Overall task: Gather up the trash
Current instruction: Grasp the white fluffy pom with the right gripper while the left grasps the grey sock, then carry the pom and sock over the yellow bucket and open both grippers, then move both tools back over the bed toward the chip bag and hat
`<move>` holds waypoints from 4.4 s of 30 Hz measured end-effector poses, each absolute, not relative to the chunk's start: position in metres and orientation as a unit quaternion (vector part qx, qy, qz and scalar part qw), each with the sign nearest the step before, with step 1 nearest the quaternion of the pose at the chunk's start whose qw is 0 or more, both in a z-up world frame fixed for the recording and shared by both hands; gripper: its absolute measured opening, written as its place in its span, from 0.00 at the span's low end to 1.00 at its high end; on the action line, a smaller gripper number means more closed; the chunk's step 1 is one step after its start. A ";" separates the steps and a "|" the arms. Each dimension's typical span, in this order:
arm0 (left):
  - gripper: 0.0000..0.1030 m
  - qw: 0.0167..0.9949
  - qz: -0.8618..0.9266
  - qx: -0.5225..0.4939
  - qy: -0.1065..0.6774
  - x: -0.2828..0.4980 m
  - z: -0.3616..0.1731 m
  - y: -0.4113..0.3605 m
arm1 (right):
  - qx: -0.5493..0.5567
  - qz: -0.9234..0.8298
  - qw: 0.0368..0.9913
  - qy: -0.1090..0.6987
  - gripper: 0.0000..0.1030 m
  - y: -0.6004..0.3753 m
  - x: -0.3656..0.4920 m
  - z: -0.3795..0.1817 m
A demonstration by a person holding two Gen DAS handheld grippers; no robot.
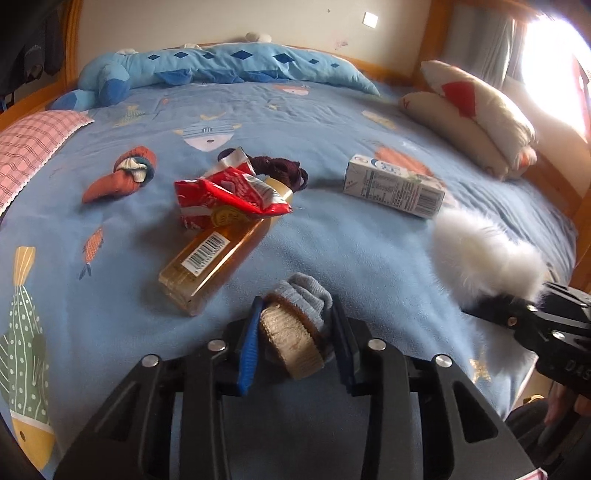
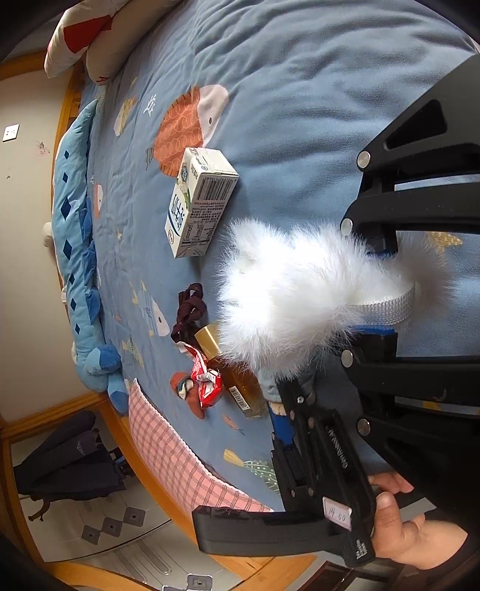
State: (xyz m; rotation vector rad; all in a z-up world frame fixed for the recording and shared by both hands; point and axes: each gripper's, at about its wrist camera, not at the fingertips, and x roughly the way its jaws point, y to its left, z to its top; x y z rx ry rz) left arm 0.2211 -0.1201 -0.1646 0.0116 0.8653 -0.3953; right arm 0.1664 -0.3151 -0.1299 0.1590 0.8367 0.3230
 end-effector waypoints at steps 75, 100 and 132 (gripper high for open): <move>0.33 0.611 -0.598 0.250 0.455 -0.129 -0.213 -0.444 | 0.302 -0.246 0.818 0.423 0.64 -0.535 -0.295 -0.182; 0.79 0.583 -0.611 0.251 0.472 -0.134 -0.222 -0.456 | 0.313 -0.266 0.809 0.421 0.64 -0.549 -0.309 -0.183; 0.96 0.816 -0.483 0.127 0.292 -0.022 -0.075 -0.288 | 0.177 -0.112 0.918 0.335 0.83 -0.461 -0.170 -0.088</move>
